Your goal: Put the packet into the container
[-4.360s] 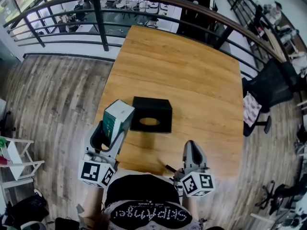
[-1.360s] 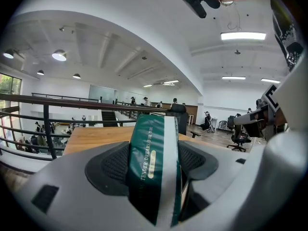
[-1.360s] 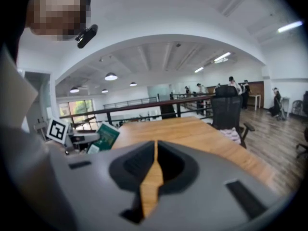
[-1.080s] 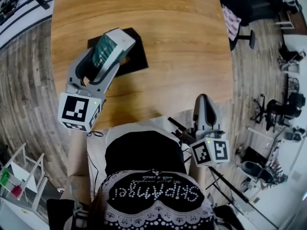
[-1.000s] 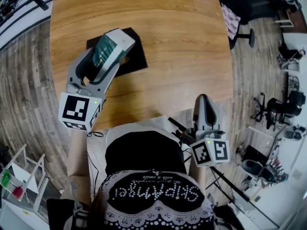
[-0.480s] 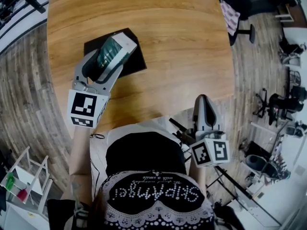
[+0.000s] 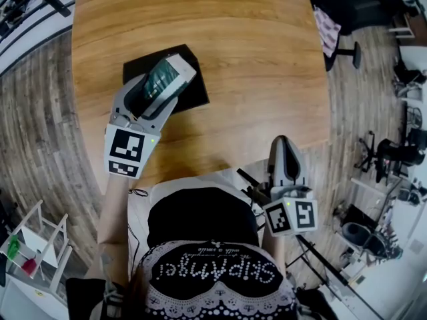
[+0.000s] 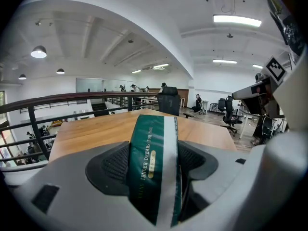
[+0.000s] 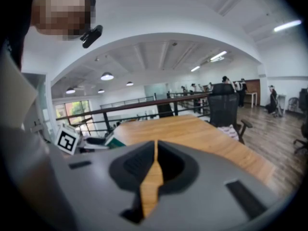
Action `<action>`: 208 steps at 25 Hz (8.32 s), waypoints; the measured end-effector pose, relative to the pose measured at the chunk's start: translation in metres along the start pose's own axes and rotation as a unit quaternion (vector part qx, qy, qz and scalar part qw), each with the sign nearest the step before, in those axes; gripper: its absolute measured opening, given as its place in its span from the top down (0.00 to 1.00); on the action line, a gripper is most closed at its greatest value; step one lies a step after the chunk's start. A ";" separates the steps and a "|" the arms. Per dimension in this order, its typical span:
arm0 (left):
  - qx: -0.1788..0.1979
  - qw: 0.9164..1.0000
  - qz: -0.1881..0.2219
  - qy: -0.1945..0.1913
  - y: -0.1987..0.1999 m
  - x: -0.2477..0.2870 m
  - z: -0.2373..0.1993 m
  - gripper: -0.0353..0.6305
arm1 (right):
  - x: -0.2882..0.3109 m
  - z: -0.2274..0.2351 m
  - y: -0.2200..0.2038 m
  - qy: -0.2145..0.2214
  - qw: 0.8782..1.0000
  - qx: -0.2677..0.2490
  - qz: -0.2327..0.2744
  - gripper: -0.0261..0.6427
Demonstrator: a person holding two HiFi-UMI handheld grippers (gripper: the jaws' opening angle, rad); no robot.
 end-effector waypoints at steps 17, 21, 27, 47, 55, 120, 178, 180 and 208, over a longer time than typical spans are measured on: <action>0.097 0.990 -0.073 -0.069 -0.030 0.016 0.018 0.44 | 0.009 0.005 -0.004 0.000 1.000 0.012 -0.007 0.90; 0.107 0.987 -0.090 -0.083 -0.040 0.021 0.021 0.44 | 0.010 0.005 -0.006 0.001 1.000 0.014 -0.009 0.90; 0.108 0.983 -0.109 -0.098 -0.050 0.029 0.022 0.44 | 0.012 0.002 -0.008 0.003 1.000 0.017 -0.011 0.90; 0.098 0.965 -0.190 -0.151 -0.063 0.052 0.027 0.44 | 0.015 0.005 -0.009 0.003 1.000 0.023 -0.013 0.90; 0.113 0.952 -0.241 -0.153 -0.072 0.069 0.033 0.44 | 0.018 0.008 -0.009 0.009 1.000 0.027 -0.011 0.90; 0.011 0.997 0.015 0.069 0.031 -0.012 -0.020 0.90 | -0.028 -0.020 -0.004 0.047 0.997 0.031 0.056 0.90; -0.056 0.941 0.207 0.263 0.082 -0.210 0.090 0.90 | -0.070 0.027 0.018 0.140 0.985 -0.031 0.100 0.90; -0.062 0.939 0.207 0.267 0.076 -0.213 0.093 0.90 | -0.072 0.027 0.016 0.140 0.985 -0.032 0.099 0.90; -0.071 0.940 0.195 0.270 0.043 -0.222 0.129 0.90 | -0.084 0.022 -0.004 0.144 0.985 -0.053 0.076 0.90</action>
Point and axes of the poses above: the fingertips, and each gripper's own axes: x forward along the fingers, z to its right, y out of its top, the point moved 1 cm from there along -x, backward along the fingers, and after that the axes turned 1 degree about x, right-handed, at the moved point
